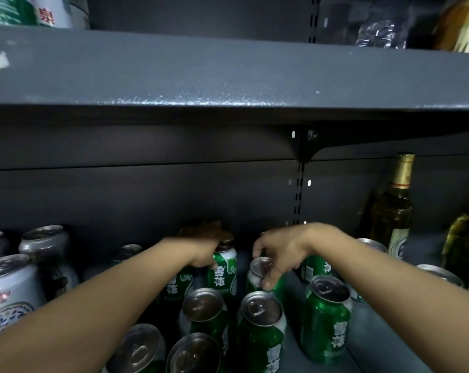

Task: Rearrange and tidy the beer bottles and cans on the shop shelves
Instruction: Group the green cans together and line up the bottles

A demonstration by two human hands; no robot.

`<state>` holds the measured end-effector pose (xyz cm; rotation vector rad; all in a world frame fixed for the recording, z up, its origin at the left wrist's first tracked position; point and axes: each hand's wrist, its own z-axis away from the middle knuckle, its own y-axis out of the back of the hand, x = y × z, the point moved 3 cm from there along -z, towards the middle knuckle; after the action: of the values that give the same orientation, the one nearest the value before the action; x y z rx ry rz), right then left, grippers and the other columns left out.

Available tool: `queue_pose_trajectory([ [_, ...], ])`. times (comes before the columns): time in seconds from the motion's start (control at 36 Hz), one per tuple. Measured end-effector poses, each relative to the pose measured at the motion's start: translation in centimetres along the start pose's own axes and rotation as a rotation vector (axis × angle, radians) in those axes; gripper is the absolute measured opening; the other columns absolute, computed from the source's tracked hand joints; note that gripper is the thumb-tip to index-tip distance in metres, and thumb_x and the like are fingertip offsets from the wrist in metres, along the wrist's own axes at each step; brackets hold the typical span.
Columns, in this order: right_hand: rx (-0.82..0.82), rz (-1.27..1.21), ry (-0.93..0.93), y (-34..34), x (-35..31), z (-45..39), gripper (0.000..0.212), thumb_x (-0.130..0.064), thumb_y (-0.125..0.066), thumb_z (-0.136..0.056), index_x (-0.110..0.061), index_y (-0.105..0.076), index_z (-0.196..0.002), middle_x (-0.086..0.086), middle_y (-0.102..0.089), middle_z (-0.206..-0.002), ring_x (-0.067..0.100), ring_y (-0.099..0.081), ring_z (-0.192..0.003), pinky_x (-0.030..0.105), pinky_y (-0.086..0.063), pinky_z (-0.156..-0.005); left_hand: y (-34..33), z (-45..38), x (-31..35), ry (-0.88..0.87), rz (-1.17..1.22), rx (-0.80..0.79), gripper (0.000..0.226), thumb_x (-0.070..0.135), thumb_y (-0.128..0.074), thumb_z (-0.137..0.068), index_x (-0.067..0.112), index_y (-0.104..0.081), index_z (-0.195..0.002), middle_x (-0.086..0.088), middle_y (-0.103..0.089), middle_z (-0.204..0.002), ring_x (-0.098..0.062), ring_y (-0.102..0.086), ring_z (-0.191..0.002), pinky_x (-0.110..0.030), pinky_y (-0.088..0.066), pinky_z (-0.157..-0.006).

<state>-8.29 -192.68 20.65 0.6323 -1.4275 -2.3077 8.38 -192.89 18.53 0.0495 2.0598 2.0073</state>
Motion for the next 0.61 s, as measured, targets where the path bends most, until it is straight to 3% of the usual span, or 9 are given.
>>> queue_pose_trajectory([
  [0.11,0.135,-0.009,0.035,0.2,1.0,0.1,0.044,-0.032,-0.077,-0.079,-0.016,-0.060,-0.116,0.006,-0.067,-0.107,0.020,-0.061,-0.091,0.033,-0.051,-0.083,-0.1,0.0,0.1,0.002,-0.033,0.005,0.072,0.037,-0.069,-0.084,0.036,-0.031,-0.145,0.001,-0.031,-0.146,-0.025,-0.031,-0.136,-0.037,-0.032,-0.110],
  [0.22,0.222,-0.271,0.061,1.9,3.1,1.6,0.035,-0.018,-0.068,-0.088,-0.014,-0.060,-0.121,0.002,-0.062,-0.111,0.014,-0.056,-0.096,0.025,-0.049,-0.080,-0.2,0.1,0.0,0.025,0.039,-0.015,0.076,0.038,-0.070,-0.083,0.036,-0.029,-0.147,0.003,-0.030,-0.146,-0.025,-0.030,-0.137,-0.039,-0.032,-0.110],
  [0.28,0.246,-0.417,0.098,3.0,4.2,2.6,0.034,-0.015,-0.066,-0.089,-0.022,-0.058,-0.121,-0.004,-0.061,-0.114,0.013,-0.055,-0.105,0.022,-0.047,-0.082,-0.5,0.1,-0.2,0.036,0.079,-0.036,0.079,0.039,-0.071,-0.082,0.036,-0.027,-0.148,0.002,-0.029,-0.148,-0.026,-0.030,-0.137,-0.039,-0.033,-0.110],
  [0.36,0.266,-0.565,0.172,4.2,5.0,3.8,0.046,-0.022,-0.075,-0.074,-0.033,-0.058,-0.115,-0.006,-0.063,-0.119,0.012,-0.058,-0.108,0.020,-0.047,-0.079,-0.8,0.2,-0.4,0.040,0.141,-0.074,0.085,0.042,-0.072,-0.081,0.036,-0.022,-0.149,0.001,-0.028,-0.150,-0.027,-0.030,-0.137,-0.039,-0.032,-0.111],
  [0.44,0.284,-0.623,0.250,4.8,5.4,4.3,0.047,-0.005,-0.072,-0.079,-0.031,-0.058,-0.116,-0.002,-0.061,-0.128,0.017,-0.058,-0.118,0.034,-0.047,-0.098,-0.3,0.4,-0.1,0.036,0.228,-0.028,0.089,0.048,-0.073,-0.078,0.036,-0.023,-0.149,0.001,-0.022,-0.155,-0.025,-0.027,-0.140,-0.035,-0.029,-0.113],
  [0.5,0.285,-0.678,0.312,5.0,5.6,4.5,0.050,0.009,-0.061,-0.083,-0.027,-0.056,-0.118,0.005,-0.058,-0.134,0.022,-0.053,-0.126,0.038,-0.041,-0.106,0.8,0.5,0.5,-0.005,0.417,0.034,0.091,0.048,-0.077,-0.073,0.037,-0.026,-0.148,0.005,-0.024,-0.155,-0.021,-0.031,-0.139,-0.033,-0.030,-0.112],
  [0.61,0.286,-0.744,0.369,5.5,5.7,4.5,0.054,0.009,-0.066,-0.078,-0.024,-0.055,-0.119,0.006,-0.059,-0.131,0.011,-0.057,-0.114,0.022,-0.047,-0.092,3.2,0.9,3.1,-0.159,0.977,-0.024,0.084,0.027,-0.077,-0.077,0.031,-0.029,-0.145,0.003,-0.045,-0.142,-0.008,-0.045,-0.126,-0.025,-0.038,-0.105],
])
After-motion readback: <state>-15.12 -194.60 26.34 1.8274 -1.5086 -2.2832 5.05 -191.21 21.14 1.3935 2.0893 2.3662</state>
